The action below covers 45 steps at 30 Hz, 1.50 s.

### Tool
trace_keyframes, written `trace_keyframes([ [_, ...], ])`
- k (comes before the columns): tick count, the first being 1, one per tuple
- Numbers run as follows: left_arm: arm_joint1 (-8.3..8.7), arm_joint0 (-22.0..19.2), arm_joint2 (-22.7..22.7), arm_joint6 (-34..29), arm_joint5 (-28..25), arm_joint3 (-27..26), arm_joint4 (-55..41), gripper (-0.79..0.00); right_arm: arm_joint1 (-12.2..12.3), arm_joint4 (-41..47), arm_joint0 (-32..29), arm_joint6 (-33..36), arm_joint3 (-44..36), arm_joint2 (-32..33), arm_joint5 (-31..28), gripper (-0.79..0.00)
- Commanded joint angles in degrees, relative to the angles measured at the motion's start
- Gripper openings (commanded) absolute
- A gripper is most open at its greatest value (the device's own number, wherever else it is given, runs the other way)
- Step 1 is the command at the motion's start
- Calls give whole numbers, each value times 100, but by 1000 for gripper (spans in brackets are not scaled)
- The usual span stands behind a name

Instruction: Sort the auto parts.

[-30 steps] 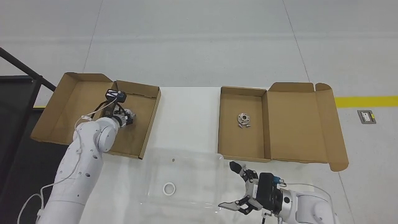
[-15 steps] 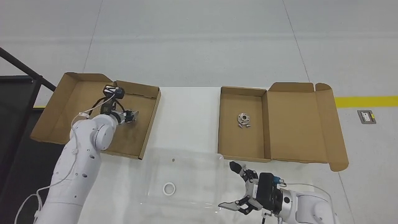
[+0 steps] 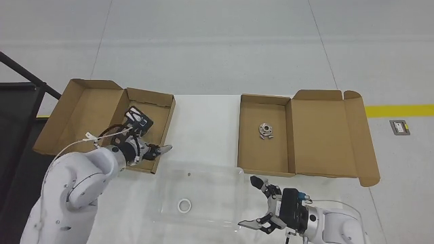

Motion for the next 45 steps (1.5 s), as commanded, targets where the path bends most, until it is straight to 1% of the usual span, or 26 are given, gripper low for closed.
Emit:
trace_keyframes([
  [1,64,323,-55,-303,-739,-426,-160,0,0,0,0,0,0,0,-2,0],
  [3,121,600,-54,-526,-1273,-723,-204,0,0,0,0,0,0,0,-2,0],
  [6,248,1035,161,-295,-1552,-1108,250,0,0,0,0,0,0,0,-2,0],
  [8,349,1275,323,-109,-1738,-1275,542,0,0,0,0,0,0,0,-2,0],
  [11,487,1477,467,24,-1872,-1408,830,0,0,0,0,0,0,0,-2,0],
  [41,487,1477,467,24,-1872,-1408,830,0,0,0,0,0,0,0,-2,0],
  [45,490,1522,471,397,-1767,-1393,935,0,0,0,0,0,0,0,-2,0],
])
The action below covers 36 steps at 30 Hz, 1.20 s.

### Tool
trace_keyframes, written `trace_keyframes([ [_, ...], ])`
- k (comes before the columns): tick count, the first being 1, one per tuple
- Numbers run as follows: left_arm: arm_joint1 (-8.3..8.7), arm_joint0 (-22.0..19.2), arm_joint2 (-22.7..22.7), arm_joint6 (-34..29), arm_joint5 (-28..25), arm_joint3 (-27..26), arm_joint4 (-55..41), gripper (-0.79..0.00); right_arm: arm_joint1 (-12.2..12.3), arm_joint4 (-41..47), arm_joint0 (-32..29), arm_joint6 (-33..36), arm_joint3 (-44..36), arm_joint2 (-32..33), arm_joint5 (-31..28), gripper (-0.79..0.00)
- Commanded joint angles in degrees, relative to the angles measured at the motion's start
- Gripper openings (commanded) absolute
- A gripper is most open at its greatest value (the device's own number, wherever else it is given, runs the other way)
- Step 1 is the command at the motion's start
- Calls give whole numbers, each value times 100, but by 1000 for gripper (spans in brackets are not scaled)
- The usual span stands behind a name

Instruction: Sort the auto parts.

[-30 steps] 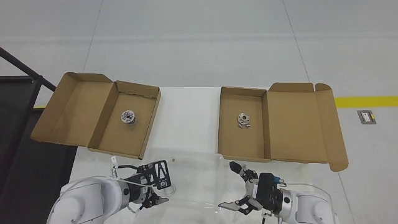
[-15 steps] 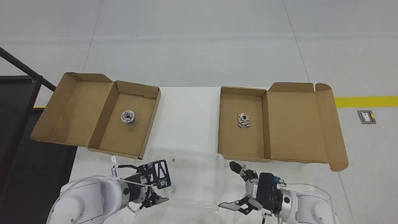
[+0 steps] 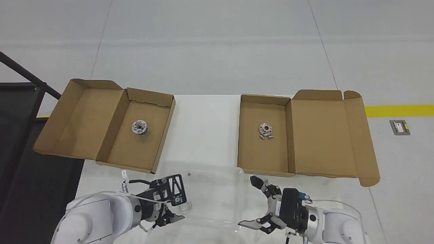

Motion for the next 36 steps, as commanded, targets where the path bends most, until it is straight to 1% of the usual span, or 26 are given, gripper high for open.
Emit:
trace_keyframes([
  [1,4,46,-9,363,60,8,112,0,0,0,0,0,0,0,-2,0],
  [5,27,159,-124,824,56,58,218,0,2,91,78,29,73,-171,63,0],
  [10,61,229,-57,898,-45,140,585,0,6,271,353,317,257,-448,104,0],
  [12,65,210,54,866,2,203,806,-71,6,342,447,396,296,-541,157,0],
  [16,46,110,411,856,309,387,1397,-175,17,449,571,484,382,-641,201,0],
  [22,-16,-155,1039,954,786,836,2203,-237,55,533,604,510,442,-659,197,0],
  [24,-41,-266,1227,929,837,1019,2303,-292,70,545,589,491,444,-639,206,0],
  [27,-76,-415,1461,813,864,1261,2394,-342,91,566,563,440,452,-613,214,0],
  [29,-96,-507,1576,715,898,1379,2447,-400,104,569,556,411,455,-604,215,0],
  [32,-122,-620,1700,613,874,1564,2394,-416,120,570,551,371,457,-612,221,0],
  [36,-161,-747,1871,539,922,1779,2376,-409,140,556,556,336,464,-637,240,0],
])
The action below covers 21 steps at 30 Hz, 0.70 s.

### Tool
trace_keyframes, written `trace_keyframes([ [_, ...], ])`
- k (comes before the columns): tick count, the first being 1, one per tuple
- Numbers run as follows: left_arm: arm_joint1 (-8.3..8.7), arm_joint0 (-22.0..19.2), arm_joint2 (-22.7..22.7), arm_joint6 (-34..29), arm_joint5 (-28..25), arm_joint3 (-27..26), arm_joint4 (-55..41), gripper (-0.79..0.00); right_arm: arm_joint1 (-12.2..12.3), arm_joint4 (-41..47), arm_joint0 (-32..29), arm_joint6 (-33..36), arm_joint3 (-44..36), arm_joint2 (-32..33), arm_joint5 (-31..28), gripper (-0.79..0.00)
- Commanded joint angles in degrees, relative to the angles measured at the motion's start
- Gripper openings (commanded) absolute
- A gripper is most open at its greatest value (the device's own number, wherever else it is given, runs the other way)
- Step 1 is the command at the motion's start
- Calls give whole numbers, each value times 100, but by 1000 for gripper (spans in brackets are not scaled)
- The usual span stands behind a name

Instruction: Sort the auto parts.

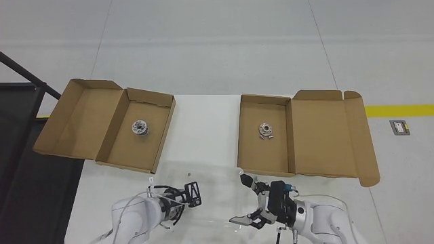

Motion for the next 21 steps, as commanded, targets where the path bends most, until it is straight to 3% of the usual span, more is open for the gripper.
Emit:
trace_keyframes([
  [1,-22,-68,86,-17,20,129,-55,-413,9,-4,5,-20,3,-14,16,0],
  [13,-125,-376,455,-53,218,573,-26,-431,61,5,36,-94,12,-95,91,0],
  [21,-166,-485,530,-9,362,763,0,-496,98,0,47,-142,11,-117,107,0],
])
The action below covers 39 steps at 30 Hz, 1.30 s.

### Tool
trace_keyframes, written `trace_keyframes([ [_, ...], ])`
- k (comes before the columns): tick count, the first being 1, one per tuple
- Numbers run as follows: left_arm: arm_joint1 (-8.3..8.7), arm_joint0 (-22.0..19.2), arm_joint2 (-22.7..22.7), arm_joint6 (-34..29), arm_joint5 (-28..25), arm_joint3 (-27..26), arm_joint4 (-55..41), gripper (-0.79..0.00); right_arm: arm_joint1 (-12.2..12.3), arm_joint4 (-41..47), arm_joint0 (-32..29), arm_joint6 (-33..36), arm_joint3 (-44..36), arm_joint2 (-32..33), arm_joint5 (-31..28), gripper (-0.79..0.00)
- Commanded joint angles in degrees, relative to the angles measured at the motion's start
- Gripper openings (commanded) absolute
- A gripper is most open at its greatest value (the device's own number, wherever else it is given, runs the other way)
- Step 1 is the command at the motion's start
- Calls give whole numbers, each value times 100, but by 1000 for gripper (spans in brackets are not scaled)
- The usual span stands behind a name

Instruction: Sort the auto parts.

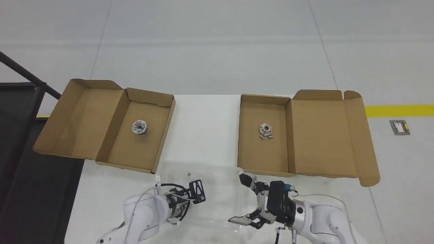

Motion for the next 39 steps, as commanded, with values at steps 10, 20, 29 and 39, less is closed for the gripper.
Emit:
trace_keyframes([
  [10,-52,-137,105,-23,85,231,52,-717,54,-11,-6,-99,32,3,6,0],
  [20,18,81,-313,59,-21,-512,-191,-785,97,5,-6,-144,22,-12,31,0],
  [29,291,1093,-2213,631,-634,-2122,-1575,-785,130,41,35,-82,14,-77,41,0],
  [39,420,2003,-4596,2033,-990,-2408,-3655,-785,169,67,6,27,-117,-128,139,0],
])
